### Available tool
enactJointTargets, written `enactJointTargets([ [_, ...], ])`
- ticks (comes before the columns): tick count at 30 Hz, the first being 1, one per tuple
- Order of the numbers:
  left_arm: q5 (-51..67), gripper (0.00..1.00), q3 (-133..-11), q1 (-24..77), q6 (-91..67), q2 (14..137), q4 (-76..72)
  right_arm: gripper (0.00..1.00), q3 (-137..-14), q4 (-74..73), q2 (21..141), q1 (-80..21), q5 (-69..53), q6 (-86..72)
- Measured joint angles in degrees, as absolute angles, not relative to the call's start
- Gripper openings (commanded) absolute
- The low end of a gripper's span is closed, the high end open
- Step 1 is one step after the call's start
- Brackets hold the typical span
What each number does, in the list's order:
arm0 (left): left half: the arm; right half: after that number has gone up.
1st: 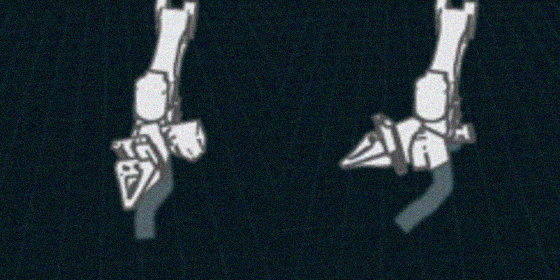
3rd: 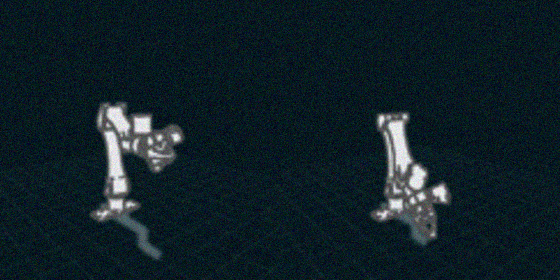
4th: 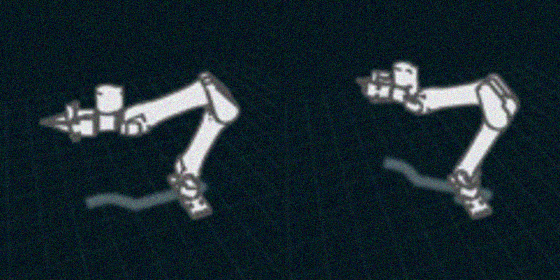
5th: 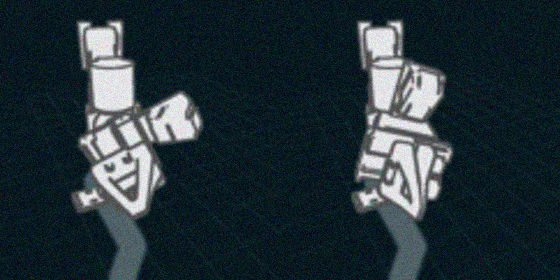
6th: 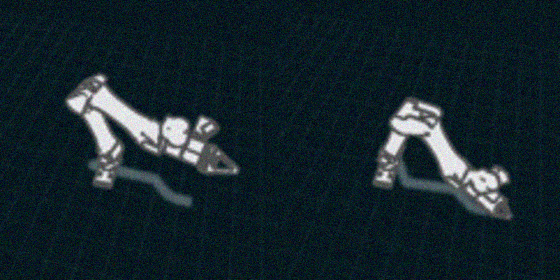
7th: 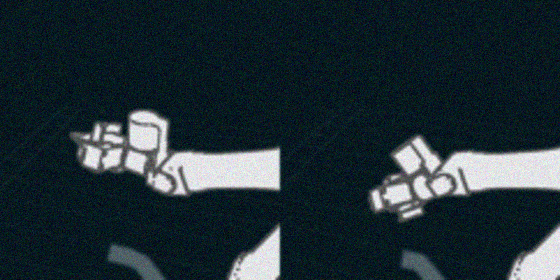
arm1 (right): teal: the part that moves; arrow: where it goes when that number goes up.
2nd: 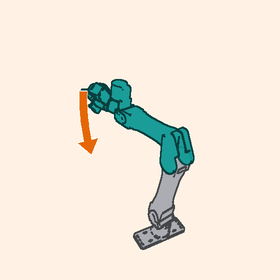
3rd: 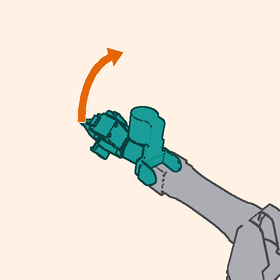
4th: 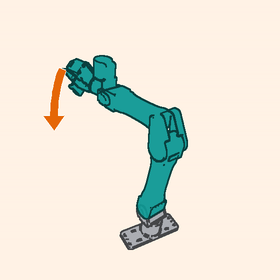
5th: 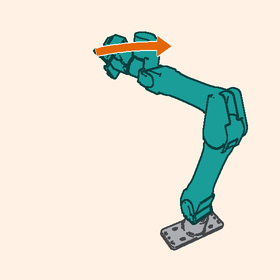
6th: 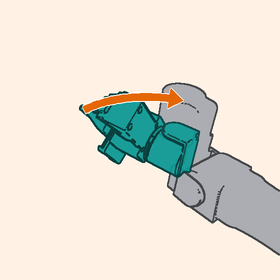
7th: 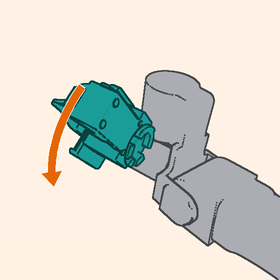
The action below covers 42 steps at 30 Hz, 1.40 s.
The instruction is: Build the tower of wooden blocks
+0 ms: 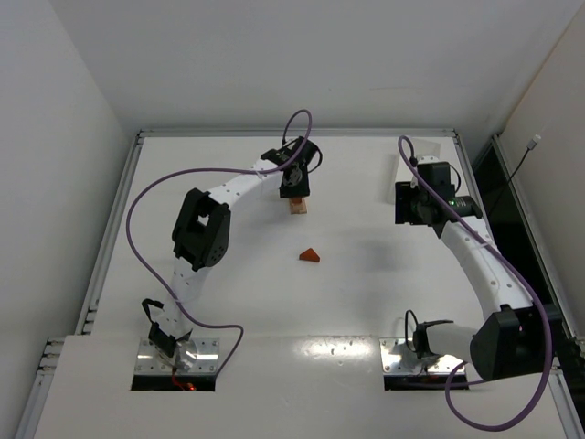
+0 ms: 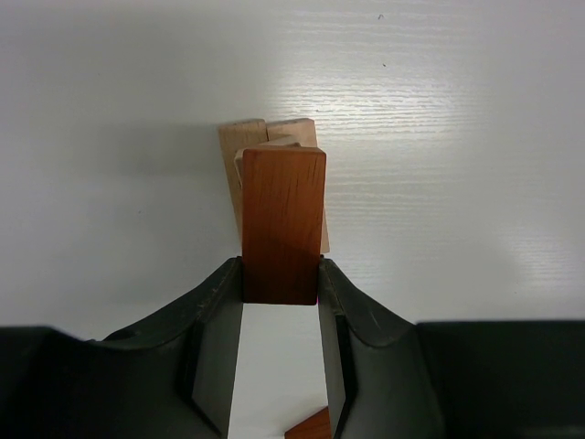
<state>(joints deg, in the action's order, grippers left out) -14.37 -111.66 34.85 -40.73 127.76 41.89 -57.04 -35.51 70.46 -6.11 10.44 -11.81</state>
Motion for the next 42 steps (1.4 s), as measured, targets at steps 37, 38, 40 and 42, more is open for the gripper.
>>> enactJointTargets([
  [37,-11.94,0.74,-108.88,34.85,-39.29,127.76,41.47,0.54,-57.25,-34.74,71.0,-6.13,10.41,-11.79],
  [38,-11.92,0.74,-108.88,34.85,-39.22,127.76,41.47,0.54,-57.25,-34.74,71.0,-6.11,10.41,-11.81],
  [40,-11.92,0.74,-108.88,34.92,-38.54,127.72,41.45,0.54,-57.25,-34.7,71.0,-6.11,10.41,-11.77],
  [42,-12.05,0.76,-108.88,35.2,-37.71,127.39,41.45,0.54,-57.21,-34.59,70.98,-6.13,10.44,-11.75],
])
